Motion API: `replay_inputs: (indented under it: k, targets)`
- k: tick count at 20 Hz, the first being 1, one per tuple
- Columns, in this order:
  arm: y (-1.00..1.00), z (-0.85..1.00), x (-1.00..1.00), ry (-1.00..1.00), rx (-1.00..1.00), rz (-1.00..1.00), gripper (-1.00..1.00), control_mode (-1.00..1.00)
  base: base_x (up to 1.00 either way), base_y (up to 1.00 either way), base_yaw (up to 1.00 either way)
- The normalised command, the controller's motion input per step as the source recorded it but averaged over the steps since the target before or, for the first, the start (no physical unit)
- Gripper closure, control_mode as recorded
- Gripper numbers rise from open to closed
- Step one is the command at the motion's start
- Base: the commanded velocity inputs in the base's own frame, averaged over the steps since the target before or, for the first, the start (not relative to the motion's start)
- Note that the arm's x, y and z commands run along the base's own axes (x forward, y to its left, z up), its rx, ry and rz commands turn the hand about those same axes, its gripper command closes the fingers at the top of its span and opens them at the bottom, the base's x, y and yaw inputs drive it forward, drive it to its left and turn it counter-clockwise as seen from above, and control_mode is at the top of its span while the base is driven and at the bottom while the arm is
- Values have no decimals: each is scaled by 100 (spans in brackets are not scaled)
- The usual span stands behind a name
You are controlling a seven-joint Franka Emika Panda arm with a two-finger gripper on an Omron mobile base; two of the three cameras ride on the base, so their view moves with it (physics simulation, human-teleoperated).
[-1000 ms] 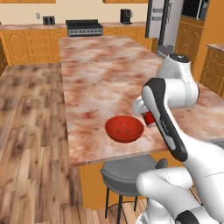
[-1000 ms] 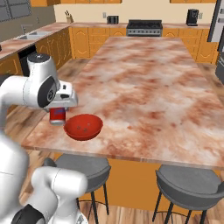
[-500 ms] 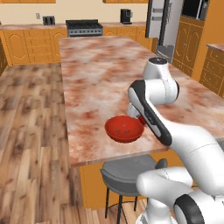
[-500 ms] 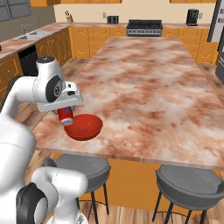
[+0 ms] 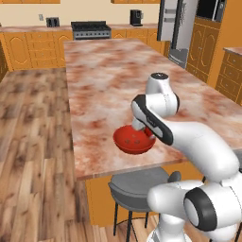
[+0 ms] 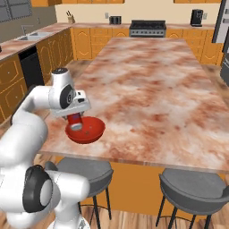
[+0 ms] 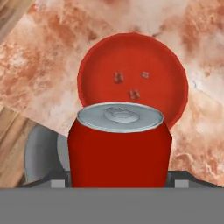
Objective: Open the fridge, grab two sodas, and place both sodas inside the bowl with ice on the dining counter.
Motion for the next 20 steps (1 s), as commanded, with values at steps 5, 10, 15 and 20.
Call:
replay_inputs:
  k: [5, 10, 15, 20]
  targets:
    - [0, -48, 53, 7, 0, 0, 100, -100, 0, 0, 0]
    - [2, -36, 51, 9, 0, 0, 100, -100, 0, 0, 0]
    - [5, -37, 47, 10, 0, 0, 100, -100, 0, 0, 0]
    - [5, -37, 47, 10, 0, 0, 100, -100, 0, 0, 0]
